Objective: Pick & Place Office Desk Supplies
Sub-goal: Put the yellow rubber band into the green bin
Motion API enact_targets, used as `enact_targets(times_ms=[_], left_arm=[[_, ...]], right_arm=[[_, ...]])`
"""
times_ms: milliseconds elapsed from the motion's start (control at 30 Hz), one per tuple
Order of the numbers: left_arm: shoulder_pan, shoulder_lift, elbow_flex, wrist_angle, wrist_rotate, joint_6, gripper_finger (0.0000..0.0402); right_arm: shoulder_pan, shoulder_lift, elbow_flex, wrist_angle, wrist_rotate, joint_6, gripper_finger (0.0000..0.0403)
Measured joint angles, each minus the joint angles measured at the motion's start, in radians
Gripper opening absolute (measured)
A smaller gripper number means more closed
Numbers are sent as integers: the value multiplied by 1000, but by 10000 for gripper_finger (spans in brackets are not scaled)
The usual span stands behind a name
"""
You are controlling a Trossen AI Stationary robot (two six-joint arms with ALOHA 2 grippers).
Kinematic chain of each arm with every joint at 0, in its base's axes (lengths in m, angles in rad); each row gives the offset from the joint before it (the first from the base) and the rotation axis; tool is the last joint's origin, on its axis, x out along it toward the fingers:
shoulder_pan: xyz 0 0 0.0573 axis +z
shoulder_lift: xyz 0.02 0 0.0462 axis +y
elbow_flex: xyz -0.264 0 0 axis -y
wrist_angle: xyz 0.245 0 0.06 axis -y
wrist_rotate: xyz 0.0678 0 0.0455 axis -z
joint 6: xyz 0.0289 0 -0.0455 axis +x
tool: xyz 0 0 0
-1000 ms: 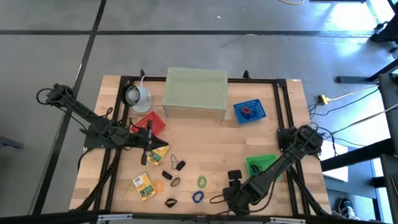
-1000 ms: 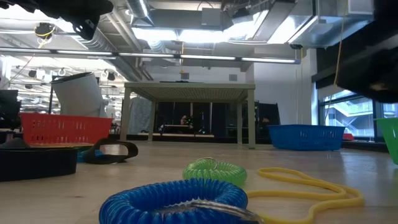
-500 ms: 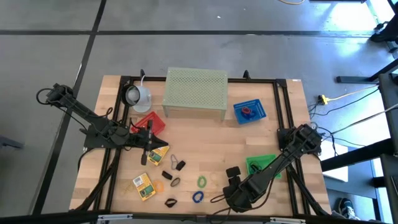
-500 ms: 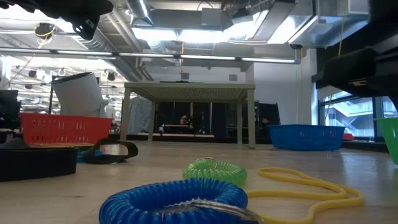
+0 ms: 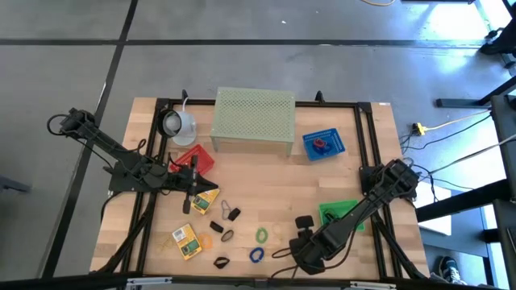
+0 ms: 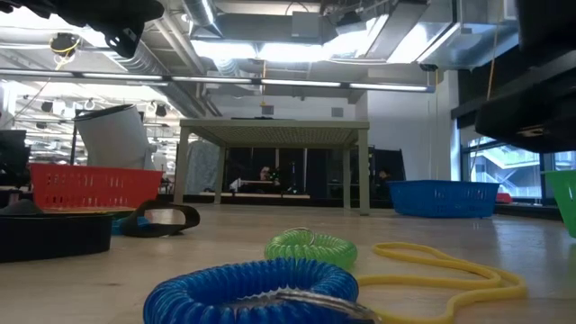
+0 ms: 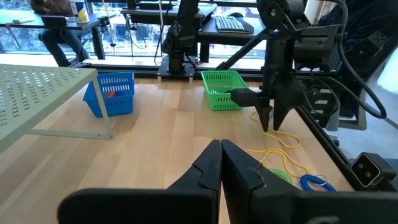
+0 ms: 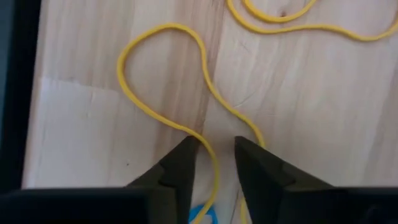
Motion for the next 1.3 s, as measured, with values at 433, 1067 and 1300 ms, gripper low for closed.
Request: enact_targets(times_ms=[433,1067,1300], left_arm=[[0,0,0,0,0,0,4],[0,0,0,0,0,0,4],[0,0,0,0,0,0,4]], right_arm=[[7,-4,-1,19,20,3,8],[-8,-263,-6,151,777,161,2],[-40,-334,-6,260,1026,149,2]])
